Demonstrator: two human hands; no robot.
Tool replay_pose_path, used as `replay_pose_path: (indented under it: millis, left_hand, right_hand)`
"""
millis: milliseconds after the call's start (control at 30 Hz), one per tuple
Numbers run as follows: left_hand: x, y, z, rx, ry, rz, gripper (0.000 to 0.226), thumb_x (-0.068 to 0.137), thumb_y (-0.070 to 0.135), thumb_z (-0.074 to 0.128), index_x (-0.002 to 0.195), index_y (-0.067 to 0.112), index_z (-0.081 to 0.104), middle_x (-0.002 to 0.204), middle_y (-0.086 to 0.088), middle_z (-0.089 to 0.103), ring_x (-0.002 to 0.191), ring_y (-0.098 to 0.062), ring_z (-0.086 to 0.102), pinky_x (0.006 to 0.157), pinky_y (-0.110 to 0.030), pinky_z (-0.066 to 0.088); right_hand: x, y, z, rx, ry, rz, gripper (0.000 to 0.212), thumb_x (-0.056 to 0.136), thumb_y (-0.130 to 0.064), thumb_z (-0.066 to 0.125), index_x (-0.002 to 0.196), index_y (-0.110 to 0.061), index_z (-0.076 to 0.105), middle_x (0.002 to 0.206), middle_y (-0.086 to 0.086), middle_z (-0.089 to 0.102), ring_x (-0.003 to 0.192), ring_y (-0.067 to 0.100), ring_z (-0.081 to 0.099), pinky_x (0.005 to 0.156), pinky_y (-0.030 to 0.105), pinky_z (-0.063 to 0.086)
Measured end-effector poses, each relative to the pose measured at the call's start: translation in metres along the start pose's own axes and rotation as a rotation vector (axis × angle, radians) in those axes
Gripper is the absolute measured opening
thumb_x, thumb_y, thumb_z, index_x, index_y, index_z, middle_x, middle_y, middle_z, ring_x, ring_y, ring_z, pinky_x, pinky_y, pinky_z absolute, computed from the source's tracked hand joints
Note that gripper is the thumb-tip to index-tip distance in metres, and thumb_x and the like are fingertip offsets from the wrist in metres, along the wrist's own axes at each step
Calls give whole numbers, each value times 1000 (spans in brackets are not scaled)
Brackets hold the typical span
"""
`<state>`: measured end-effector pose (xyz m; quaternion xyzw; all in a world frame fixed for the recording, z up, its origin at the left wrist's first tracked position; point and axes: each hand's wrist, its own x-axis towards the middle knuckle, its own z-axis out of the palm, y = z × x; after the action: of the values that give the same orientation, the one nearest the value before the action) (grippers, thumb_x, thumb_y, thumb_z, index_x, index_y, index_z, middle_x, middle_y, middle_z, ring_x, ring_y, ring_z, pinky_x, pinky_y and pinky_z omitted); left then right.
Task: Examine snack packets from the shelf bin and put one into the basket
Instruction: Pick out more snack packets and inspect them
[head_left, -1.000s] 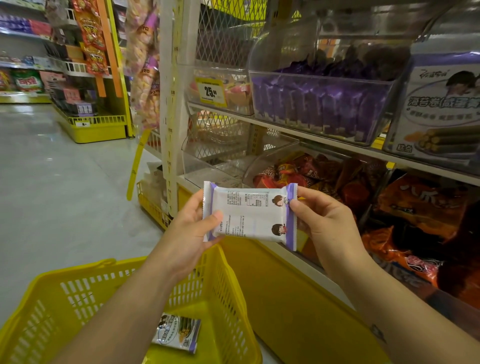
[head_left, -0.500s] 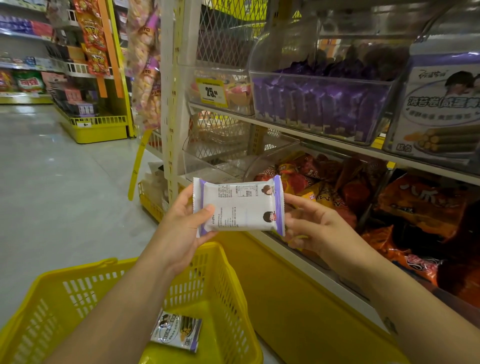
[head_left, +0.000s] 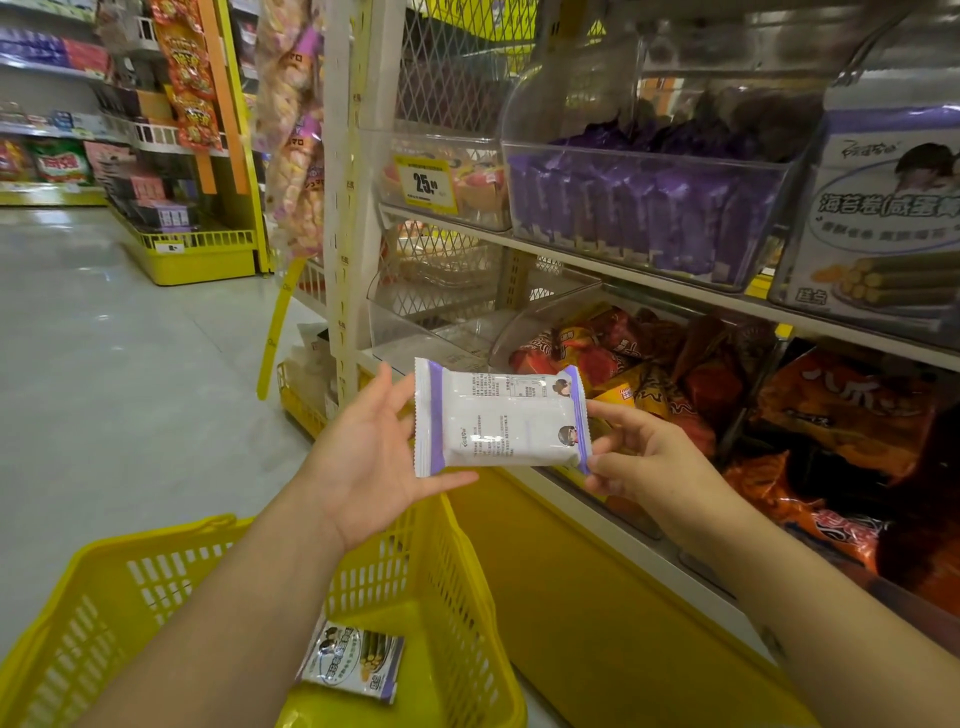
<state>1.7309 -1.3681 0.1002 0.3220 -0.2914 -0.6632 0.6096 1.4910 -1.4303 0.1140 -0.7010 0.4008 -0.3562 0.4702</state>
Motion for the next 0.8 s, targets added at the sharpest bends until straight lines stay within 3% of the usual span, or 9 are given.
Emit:
replay_pose_path:
  millis: [100,167,300,400,500,600,667,733,800]
  left_hand:
    - [-2,1,2,2,-65,-14,52,96,57,32,134,29,53,129,-6,64,114,-35,64,93,-62,47]
    - [-3,-1,3,84,-72,19,46,91,47,46,132,27,54,126,-5,67,111,-30,66,88,-55,54]
    - [0,-9,-1,239,115,148,45,88,15,61,131,27,52,114,-4,72,100,-20,71,70,-34,59]
    - [1,-11,-3,212,233,166,36,94,11,58,125,29,56,106,-3,75,89,-15,73,57,-23,55]
    - [0,-7,-8,244,230,146,34,96,11,56,120,34,58,103,-2,75,82,-11,72,49,-17,47]
    - [-5,0,-14,386,113,113,40,95,11,55,125,38,55,107,-4,74,83,-12,67,50,-17,46]
    - [-8,1,-15,502,8,89,46,94,10,56,129,40,52,105,-3,73,82,-12,62,53,-19,45]
    - [-9,0,-13,625,-64,70,51,94,10,57,132,44,48,102,-1,73,80,-10,61,59,-22,45]
    - [-8,-2,-10,719,-112,75,54,94,11,58,133,48,46,106,2,73,87,-12,65,70,-31,47]
  right_hand:
    - [1,3,-1,2,2,28,60,85,14,57,102,-43,60,63,-7,67,61,12,68,60,20,55]
    - [0,4,0,20,-6,23,59,85,13,57,104,-42,61,64,-7,67,61,12,68,61,20,55]
    - [-2,-2,5,97,-74,-35,65,83,15,56,95,-46,71,69,-5,64,64,16,66,66,24,56]
    - [-6,-8,9,159,-155,-33,66,79,20,56,108,-38,70,75,-3,63,65,16,64,66,25,56]
    - [-9,-13,11,186,-220,14,57,81,17,56,119,-25,65,86,2,64,68,17,64,64,23,53]
    - [-12,-21,12,186,-170,47,33,85,-10,66,116,-19,65,92,6,67,69,13,59,61,21,50]
    - [-14,-23,11,138,-161,71,42,77,-34,67,116,-18,64,95,2,72,76,12,64,66,21,52]
    - [-17,-25,13,43,-224,88,44,76,-39,65,115,-19,65,99,1,74,90,16,70,78,25,55]
    - [-20,-26,17,-46,-321,114,35,81,-32,67,114,-18,67,101,3,75,95,21,71,84,28,57]
